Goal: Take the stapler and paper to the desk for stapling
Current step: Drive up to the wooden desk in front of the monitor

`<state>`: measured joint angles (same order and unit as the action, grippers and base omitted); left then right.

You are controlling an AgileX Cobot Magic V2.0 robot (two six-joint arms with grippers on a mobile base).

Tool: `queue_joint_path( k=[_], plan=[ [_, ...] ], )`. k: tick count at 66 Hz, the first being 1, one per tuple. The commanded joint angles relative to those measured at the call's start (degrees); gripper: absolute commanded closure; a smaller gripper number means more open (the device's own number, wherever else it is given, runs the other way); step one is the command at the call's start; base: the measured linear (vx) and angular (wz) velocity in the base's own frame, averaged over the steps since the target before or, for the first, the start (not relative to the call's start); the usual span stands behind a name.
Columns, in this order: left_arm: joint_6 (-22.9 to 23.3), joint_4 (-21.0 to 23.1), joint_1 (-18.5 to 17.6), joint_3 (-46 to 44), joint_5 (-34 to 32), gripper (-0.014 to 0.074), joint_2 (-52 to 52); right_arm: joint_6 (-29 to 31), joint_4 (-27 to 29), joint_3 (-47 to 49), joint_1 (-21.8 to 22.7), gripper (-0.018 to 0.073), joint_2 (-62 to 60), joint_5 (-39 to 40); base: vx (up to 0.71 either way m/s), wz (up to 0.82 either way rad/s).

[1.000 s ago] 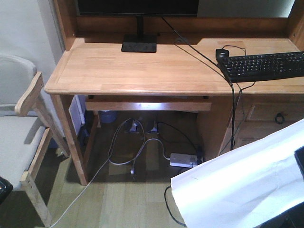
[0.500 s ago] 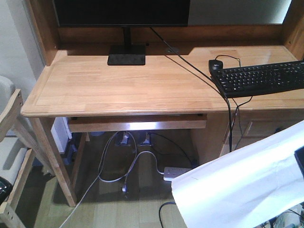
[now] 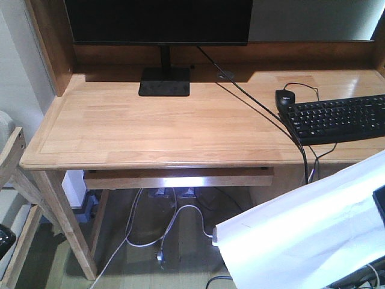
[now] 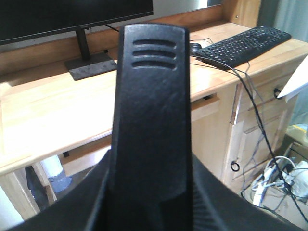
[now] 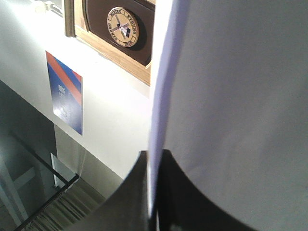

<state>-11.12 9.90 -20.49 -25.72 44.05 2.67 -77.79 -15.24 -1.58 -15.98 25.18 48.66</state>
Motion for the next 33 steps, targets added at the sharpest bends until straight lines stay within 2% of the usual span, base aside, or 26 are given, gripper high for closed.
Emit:
queue_joint_path(
  k=[1, 33],
  plan=[
    [0.5, 1.0, -0.1, -1.7, -6.8, 0.0603, 0.9, 0.2, 0.1, -0.2, -0.1, 0.0561, 0.2, 3.5, 0.15, 0.05],
    [0.5, 1.0, -0.1, -1.7, -6.8, 0.0603, 0.9, 0.2, 0.1, -0.2, -0.1, 0.0561, 0.2, 3.5, 0.13, 0.00]
  ],
)
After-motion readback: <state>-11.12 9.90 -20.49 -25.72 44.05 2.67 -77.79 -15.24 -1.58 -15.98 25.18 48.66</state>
